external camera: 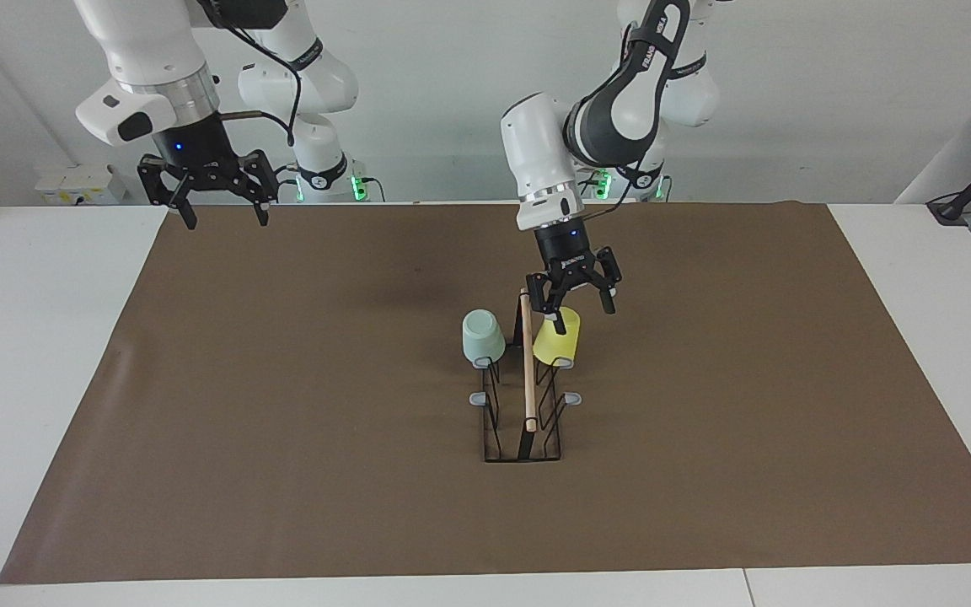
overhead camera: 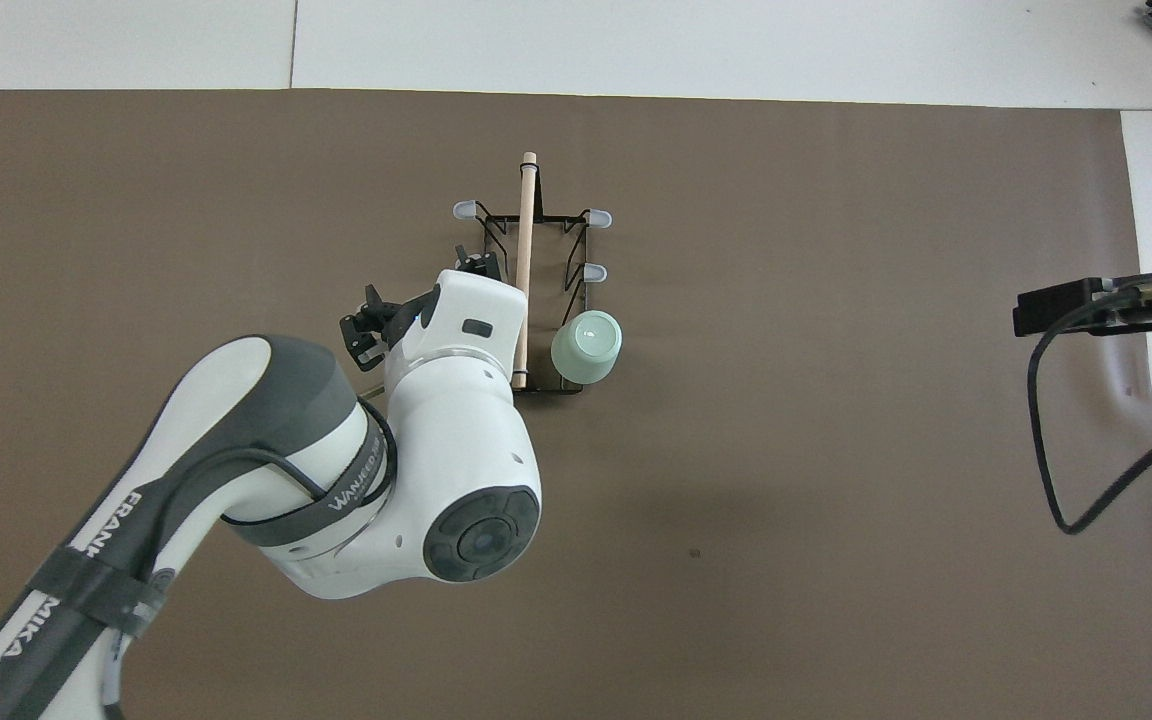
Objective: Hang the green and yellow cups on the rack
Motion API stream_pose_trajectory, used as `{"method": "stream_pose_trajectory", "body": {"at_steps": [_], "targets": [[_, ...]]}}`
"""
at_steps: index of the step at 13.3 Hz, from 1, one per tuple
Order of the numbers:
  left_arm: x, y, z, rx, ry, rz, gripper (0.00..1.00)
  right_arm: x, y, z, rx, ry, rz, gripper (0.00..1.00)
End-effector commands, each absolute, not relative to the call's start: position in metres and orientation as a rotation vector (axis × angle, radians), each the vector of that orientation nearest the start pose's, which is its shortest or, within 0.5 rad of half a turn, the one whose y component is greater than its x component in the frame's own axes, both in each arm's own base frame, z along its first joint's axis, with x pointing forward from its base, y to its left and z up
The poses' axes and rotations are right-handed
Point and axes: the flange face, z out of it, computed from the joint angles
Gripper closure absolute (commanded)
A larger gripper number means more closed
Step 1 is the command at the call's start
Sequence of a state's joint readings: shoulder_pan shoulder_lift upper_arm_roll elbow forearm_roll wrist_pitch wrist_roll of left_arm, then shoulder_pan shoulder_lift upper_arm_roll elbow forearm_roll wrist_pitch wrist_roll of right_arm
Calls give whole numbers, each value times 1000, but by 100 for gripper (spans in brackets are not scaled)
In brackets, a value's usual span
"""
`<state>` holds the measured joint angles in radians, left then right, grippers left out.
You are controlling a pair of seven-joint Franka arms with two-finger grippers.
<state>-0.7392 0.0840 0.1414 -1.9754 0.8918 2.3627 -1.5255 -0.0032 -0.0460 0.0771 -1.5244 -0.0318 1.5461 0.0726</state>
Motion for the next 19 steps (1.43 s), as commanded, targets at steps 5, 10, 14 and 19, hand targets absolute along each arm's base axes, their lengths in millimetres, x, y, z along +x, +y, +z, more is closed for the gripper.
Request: {"method": "stream_pose_trajectory", "body": {"at_steps": [5, 10, 14, 19], "targets": [[551, -244, 501, -2925, -147, -785, 0, 522, 25, 670, -3179, 70, -72, 0], [557, -149, 528, -3057, 158, -502, 0, 516, 25, 680, -3179, 71, -100, 0], [562, -54, 532, -3197, 284, -290, 0, 513, 26, 684, -3177, 71, -112, 0], [562, 5, 546, -3184, 331, -217, 0, 509, 26, 690, -3177, 71, -131, 0]]}}
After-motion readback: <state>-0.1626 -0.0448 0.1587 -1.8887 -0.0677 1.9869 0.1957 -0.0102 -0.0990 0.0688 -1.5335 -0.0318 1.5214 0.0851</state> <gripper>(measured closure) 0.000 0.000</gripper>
